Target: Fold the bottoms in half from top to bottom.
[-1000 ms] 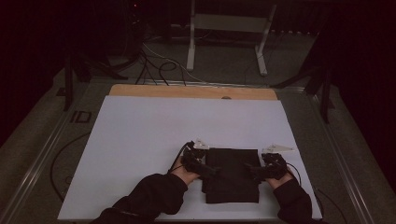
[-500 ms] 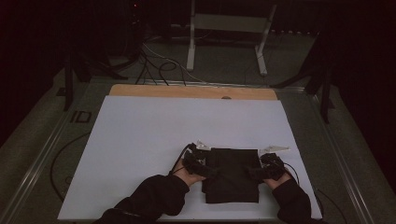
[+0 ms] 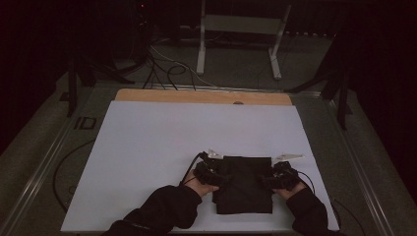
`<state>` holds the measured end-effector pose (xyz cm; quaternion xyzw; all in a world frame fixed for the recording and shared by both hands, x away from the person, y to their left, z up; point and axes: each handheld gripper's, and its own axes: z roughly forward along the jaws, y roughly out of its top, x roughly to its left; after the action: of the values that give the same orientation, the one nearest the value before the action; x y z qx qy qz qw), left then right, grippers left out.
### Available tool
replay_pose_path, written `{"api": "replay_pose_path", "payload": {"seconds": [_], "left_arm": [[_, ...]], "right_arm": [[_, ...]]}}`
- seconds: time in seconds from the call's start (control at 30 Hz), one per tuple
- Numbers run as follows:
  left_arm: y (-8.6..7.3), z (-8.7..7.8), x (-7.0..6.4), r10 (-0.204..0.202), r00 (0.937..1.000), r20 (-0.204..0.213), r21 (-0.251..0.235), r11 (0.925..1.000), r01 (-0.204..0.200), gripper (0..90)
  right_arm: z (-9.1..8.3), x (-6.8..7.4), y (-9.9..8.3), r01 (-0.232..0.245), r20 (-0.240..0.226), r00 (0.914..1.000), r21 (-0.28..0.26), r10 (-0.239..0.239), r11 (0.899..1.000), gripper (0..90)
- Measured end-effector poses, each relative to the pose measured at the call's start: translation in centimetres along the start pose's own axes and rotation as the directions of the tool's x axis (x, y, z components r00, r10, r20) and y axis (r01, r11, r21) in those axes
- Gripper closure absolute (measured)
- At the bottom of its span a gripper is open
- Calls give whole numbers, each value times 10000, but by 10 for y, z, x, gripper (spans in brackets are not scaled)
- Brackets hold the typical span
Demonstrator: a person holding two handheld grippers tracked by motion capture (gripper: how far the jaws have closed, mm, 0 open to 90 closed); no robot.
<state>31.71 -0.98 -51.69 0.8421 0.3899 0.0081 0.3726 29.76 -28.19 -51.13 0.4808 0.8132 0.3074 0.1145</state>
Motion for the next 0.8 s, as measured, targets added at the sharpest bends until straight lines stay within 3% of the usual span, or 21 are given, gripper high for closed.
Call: {"api": "replay_pose_path", "payload": {"seconds": [0.53, 0.8], "left_arm": [[3, 5, -5, -144, 9989, 457, 90, 9999, 140, 593], [3, 6, -8, -138, 9989, 449, 77, 9999, 134, 684]], "right_arm": [[-1, 5, 1, 231, -810, 9964, 25, -229, 9997, 665], [-3, 10, 1, 602, -702, 9957, -1, -601, 9982, 752]]}}
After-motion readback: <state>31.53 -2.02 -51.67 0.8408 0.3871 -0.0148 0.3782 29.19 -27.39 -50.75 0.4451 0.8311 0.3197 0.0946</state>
